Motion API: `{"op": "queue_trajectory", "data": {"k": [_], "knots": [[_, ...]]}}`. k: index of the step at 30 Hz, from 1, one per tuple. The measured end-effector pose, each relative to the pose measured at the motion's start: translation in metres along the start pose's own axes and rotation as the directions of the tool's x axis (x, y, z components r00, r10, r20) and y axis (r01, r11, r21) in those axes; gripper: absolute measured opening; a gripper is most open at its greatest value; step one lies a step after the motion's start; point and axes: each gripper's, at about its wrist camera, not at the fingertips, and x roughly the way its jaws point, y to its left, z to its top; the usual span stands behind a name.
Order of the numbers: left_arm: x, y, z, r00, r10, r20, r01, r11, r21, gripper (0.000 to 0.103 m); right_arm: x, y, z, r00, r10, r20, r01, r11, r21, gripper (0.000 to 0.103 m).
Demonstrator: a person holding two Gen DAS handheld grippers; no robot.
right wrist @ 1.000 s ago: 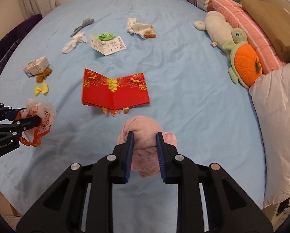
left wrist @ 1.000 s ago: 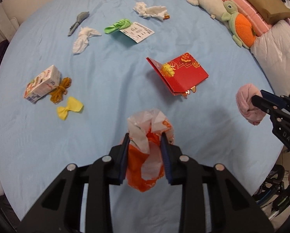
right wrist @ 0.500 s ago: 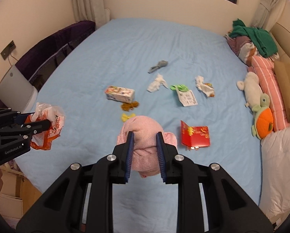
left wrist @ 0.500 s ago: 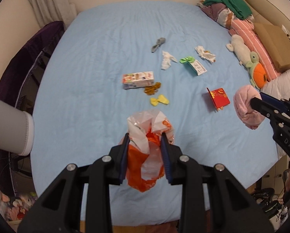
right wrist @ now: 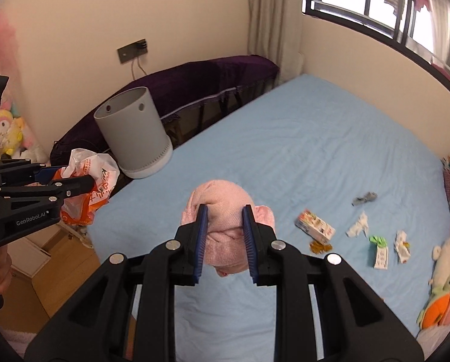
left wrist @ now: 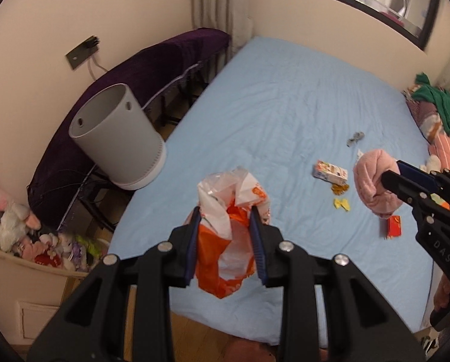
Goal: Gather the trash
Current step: 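Carry both items to the grey bin and open both tools to drop them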
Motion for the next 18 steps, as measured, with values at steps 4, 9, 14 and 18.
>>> {"op": "queue_trajectory", "data": {"k": [4,9,14,18], "knots": [[-0.007,0.065,0.015,0.998,0.053,0.035,-0.050,0.995,-0.082,0.031,0.016,0.042,0.048,0.999,0.043,0.026,-0.041,0.996,-0.078,0.022],[0.008,0.161,0.050,0.994,0.088,0.061,-0.079,0.988,-0.133,0.031,0.058,0.111,0.114,0.996,0.071,0.062,-0.062,0.988,-0.140,0.022],[0.034,0.247,0.109,0.991,0.105,0.083,-0.095,0.989,-0.111,0.032,0.124,0.186,0.189,0.993,0.095,0.068,-0.087,0.989,-0.118,0.022],[0.070,0.301,0.152,0.994,0.082,0.076,-0.074,0.992,-0.100,0.032,0.173,0.236,0.244,0.992,0.110,0.065,-0.102,0.988,-0.118,0.022]]}}
